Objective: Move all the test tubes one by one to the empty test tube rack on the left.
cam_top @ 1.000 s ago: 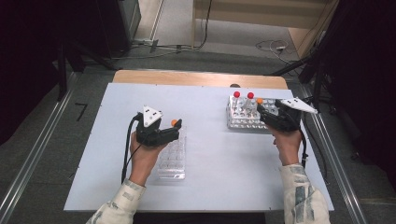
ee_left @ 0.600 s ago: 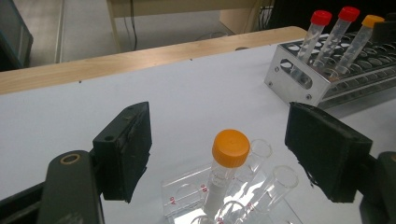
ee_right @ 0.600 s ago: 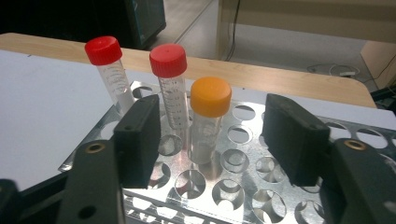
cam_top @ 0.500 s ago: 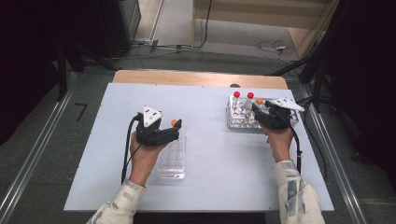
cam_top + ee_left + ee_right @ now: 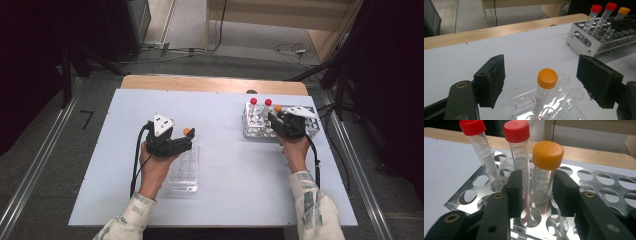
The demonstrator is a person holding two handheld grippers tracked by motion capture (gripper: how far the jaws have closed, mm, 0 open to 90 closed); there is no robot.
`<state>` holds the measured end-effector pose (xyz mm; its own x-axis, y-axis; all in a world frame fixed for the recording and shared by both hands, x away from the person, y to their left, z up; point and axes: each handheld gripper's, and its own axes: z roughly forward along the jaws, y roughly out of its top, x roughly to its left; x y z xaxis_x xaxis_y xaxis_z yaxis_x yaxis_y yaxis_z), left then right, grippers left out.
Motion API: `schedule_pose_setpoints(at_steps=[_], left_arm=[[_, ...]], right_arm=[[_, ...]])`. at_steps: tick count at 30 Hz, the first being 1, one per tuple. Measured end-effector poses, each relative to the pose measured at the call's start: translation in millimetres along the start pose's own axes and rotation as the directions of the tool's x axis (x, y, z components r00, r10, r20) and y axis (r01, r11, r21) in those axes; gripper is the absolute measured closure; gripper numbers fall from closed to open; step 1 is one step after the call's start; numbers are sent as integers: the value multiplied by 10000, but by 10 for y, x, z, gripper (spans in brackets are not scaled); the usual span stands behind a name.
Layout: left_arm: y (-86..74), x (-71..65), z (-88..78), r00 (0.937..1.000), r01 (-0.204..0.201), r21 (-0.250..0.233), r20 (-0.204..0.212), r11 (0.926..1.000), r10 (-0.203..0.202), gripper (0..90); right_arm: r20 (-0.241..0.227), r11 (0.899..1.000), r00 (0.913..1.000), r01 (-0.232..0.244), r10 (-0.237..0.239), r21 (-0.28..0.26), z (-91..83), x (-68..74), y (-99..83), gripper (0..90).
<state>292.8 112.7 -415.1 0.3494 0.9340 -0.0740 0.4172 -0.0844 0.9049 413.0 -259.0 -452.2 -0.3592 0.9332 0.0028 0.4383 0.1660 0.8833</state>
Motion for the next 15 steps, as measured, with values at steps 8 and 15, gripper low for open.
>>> schedule_pose_setpoints(at_steps=[8, 15], left_arm=[[-1, -11, -3, 10000, 19, 5, -9, 10000, -19, 235], [0, -5, -12, 10000, 29, -97, -62, 9999, -30, 221]], right_arm=[[-19, 10000, 10000, -28, 28, -5, 27, -21, -15, 705], [-35, 9991, 9998, -172, 171, -395, -46, -29, 32, 707]])
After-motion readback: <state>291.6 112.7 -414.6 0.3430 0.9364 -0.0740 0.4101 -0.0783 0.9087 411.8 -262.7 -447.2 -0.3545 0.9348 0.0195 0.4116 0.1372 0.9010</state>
